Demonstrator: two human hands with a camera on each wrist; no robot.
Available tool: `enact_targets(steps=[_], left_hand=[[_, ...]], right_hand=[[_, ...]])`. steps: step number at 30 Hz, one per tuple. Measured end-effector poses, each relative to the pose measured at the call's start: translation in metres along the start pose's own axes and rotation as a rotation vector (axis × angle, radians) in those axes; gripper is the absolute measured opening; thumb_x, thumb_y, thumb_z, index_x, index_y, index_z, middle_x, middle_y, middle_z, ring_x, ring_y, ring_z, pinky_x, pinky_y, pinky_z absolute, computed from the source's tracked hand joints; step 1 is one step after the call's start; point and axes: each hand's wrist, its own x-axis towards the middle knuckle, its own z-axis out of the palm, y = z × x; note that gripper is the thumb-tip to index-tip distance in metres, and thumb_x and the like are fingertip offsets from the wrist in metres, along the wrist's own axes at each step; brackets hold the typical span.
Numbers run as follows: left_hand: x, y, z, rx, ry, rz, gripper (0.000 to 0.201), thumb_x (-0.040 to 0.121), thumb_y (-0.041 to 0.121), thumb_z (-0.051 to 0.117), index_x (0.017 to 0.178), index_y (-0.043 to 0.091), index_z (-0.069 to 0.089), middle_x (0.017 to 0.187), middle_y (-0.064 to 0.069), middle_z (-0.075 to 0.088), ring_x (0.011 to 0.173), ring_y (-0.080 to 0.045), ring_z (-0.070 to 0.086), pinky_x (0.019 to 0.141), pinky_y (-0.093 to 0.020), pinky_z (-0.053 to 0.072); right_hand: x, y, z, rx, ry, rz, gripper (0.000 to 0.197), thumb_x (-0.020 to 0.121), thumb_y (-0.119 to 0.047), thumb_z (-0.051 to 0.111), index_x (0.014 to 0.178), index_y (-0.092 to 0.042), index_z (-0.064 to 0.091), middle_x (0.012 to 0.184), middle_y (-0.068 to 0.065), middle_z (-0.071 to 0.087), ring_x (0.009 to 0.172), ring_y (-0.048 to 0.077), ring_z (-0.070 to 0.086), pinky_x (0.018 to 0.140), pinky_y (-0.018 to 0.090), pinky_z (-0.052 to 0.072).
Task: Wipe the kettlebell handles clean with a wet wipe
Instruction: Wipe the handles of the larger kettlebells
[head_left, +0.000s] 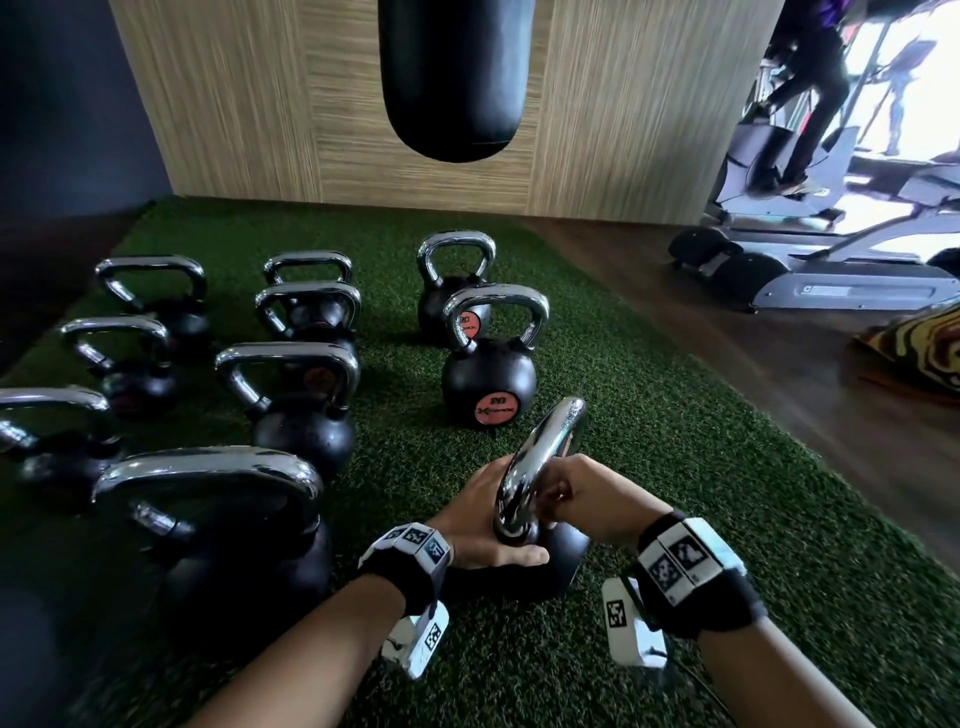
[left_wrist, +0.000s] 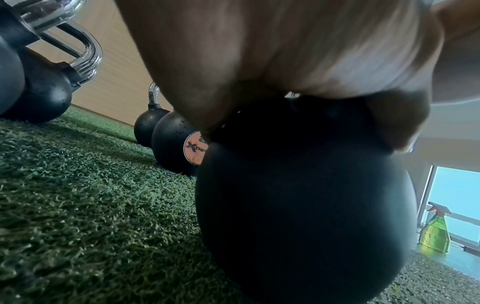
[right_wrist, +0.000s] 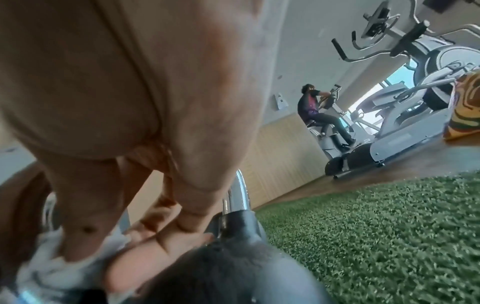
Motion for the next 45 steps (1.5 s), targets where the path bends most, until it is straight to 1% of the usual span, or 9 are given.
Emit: enact_targets(steps=[5, 8, 12, 15, 21, 25, 29, 38, 45], left_hand=[[-0.001, 0.002, -0.001, 0.057, -0.012, -0.023, 0.095, 0.067, 0.050, 0.090, 0.146, 0.019, 0.047, 0.146, 0.000, 0.046, 0.137, -0.020, 0.042, 0.119, -0.045, 0.034], [0.005, 0.003, -0.001, 0.078, -0.007, 0.050, 0.085, 0.067, 0.044, 0.091, 0.139, 0.015, 0.054, 0.142, -0.006, 0.053, 0.135, -0.024, 0.048, 0.116, -0.045, 0.036], [0.003, 0.004, -0.001, 0.063, 0.032, 0.089, 0.092, 0.063, 0.047, 0.089, 0.141, 0.014, 0.053, 0.144, -0.010, 0.051, 0.136, -0.028, 0.047, 0.116, -0.047, 0.036], [0.000, 0.006, -0.002, 0.101, 0.021, 0.081, 0.103, 0.060, 0.065, 0.072, 0.147, 0.015, 0.048, 0.151, -0.011, 0.045, 0.142, -0.027, 0.041, 0.121, -0.045, 0.030], [-0.001, 0.006, -0.002, 0.071, 0.023, 0.062, 0.112, 0.060, 0.065, 0.073, 0.154, 0.017, 0.037, 0.158, -0.009, 0.039, 0.147, -0.024, 0.035, 0.122, -0.047, 0.028], [0.000, 0.007, -0.002, 0.094, 0.030, 0.075, 0.108, 0.061, 0.067, 0.069, 0.151, 0.014, 0.044, 0.155, -0.012, 0.042, 0.145, -0.027, 0.038, 0.121, -0.047, 0.029], [-0.002, 0.008, -0.002, 0.094, 0.015, 0.023, 0.109, 0.063, 0.058, 0.080, 0.154, 0.018, 0.036, 0.154, -0.007, 0.042, 0.145, -0.023, 0.036, 0.122, -0.046, 0.027], [-0.002, 0.007, -0.003, 0.079, -0.039, -0.080, 0.111, 0.059, 0.065, 0.078, 0.146, 0.005, 0.045, 0.150, -0.014, 0.044, 0.144, -0.029, 0.037, 0.121, -0.044, 0.028], [-0.004, 0.007, -0.004, 0.054, -0.024, -0.109, 0.117, 0.059, 0.062, 0.081, 0.154, 0.009, 0.035, 0.154, -0.014, 0.040, 0.144, -0.029, 0.036, 0.120, -0.045, 0.030]], right_hand=[[-0.002, 0.008, 0.004, 0.506, -0.036, -0.032, 0.019, 0.085, 0.009, 0.067, 0.098, -0.002, 0.076, 0.093, 0.013, 0.076, 0.085, 0.017, 0.072, 0.081, 0.026, 0.059], [-0.005, 0.015, 0.013, 0.918, -0.035, -0.043, 0.026, 0.089, 0.008, 0.060, 0.113, 0.015, 0.064, 0.102, 0.024, 0.071, 0.089, 0.028, 0.072, 0.086, 0.034, 0.060], [-0.003, 0.018, 0.029, 1.232, 0.121, -0.032, 0.023, 0.087, 0.007, 0.056, 0.106, 0.008, 0.069, 0.098, 0.021, 0.073, 0.083, 0.023, 0.074, 0.081, 0.027, 0.061], [-0.002, 0.021, 0.035, 1.287, 0.120, -0.039, 0.024, 0.088, 0.005, 0.059, 0.110, 0.007, 0.068, 0.102, 0.022, 0.072, 0.087, 0.024, 0.074, 0.085, 0.029, 0.059], [0.006, 0.016, 0.035, 1.387, 0.305, -0.074, 0.025, 0.082, 0.010, 0.056, 0.100, 0.001, 0.072, 0.099, 0.020, 0.073, 0.082, 0.023, 0.074, 0.078, 0.028, 0.062], [0.004, 0.012, 0.045, 1.365, 0.325, -0.089, 0.027, 0.077, 0.013, 0.060, 0.097, 0.000, 0.072, 0.093, 0.019, 0.074, 0.078, 0.024, 0.074, 0.076, 0.033, 0.063], [0.013, 0.009, 0.041, 1.326, 0.632, -0.068, 0.020, 0.071, 0.009, 0.069, 0.088, 0.000, 0.064, 0.078, 0.016, 0.073, 0.063, 0.020, 0.073, 0.058, 0.027, 0.061], [0.022, 0.015, 0.025, 0.242, 1.052, 0.072, 0.031, 0.066, 0.003, 0.084, 0.072, -0.023, 0.068, 0.068, -0.008, 0.073, 0.062, 0.002, 0.068, 0.063, 0.020, 0.058], [0.023, 0.009, 0.016, 0.047, 1.136, 0.156, 0.024, 0.069, -0.013, 0.084, 0.066, -0.027, 0.065, 0.062, -0.017, 0.067, 0.059, -0.004, 0.064, 0.060, 0.009, 0.047]])
